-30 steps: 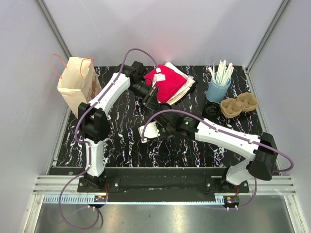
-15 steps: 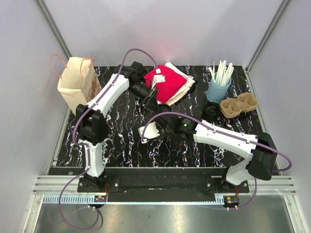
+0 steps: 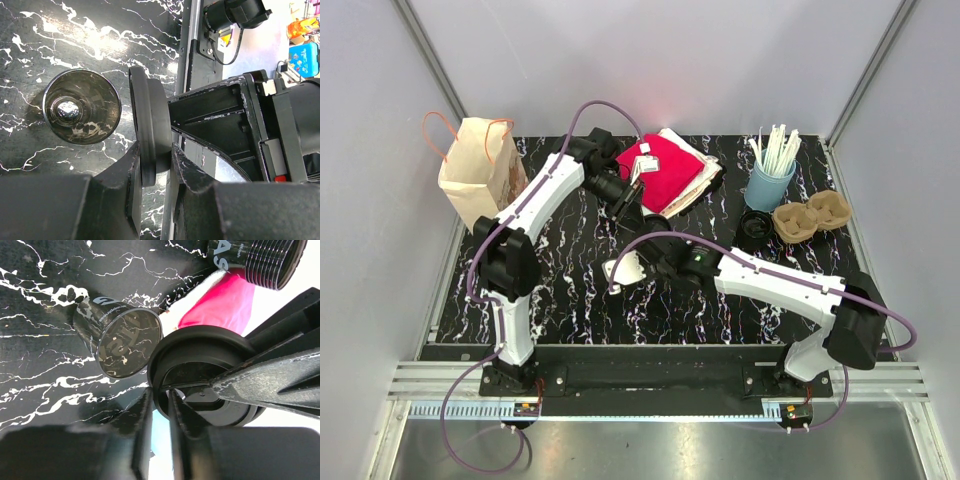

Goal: Pack the takeout coffee

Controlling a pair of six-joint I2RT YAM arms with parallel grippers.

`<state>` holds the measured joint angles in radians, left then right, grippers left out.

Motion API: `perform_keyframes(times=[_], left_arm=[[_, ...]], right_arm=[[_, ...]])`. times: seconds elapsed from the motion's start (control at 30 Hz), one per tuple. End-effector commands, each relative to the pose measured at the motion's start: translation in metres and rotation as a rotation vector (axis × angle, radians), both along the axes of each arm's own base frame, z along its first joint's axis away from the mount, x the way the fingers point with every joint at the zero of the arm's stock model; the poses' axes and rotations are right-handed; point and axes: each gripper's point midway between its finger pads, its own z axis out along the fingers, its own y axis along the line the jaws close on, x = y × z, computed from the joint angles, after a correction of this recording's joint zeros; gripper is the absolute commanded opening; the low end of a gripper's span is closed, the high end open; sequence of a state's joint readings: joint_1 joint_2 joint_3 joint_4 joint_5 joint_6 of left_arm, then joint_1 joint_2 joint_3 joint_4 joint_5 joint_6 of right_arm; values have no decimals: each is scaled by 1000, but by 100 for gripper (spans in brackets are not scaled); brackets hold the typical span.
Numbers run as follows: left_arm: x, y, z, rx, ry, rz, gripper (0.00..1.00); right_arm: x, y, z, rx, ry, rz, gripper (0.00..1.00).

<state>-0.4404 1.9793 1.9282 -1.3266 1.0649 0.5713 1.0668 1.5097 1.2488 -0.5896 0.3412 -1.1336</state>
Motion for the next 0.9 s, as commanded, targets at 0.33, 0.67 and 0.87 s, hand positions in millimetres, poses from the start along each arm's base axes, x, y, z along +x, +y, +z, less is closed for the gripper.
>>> perform_keyframes(times=[0.33,0.67,0.87], left_arm=[[-45,11,36,6,144,-20,3],[-11,20,37,-11,128,50,62],[8,26,59,-26,45,97,88]], right_arm=[[3,3,2,0,-20,8,0],[-16,4,22,58,84,15,0],[-33,3,30,103,174,23,0]])
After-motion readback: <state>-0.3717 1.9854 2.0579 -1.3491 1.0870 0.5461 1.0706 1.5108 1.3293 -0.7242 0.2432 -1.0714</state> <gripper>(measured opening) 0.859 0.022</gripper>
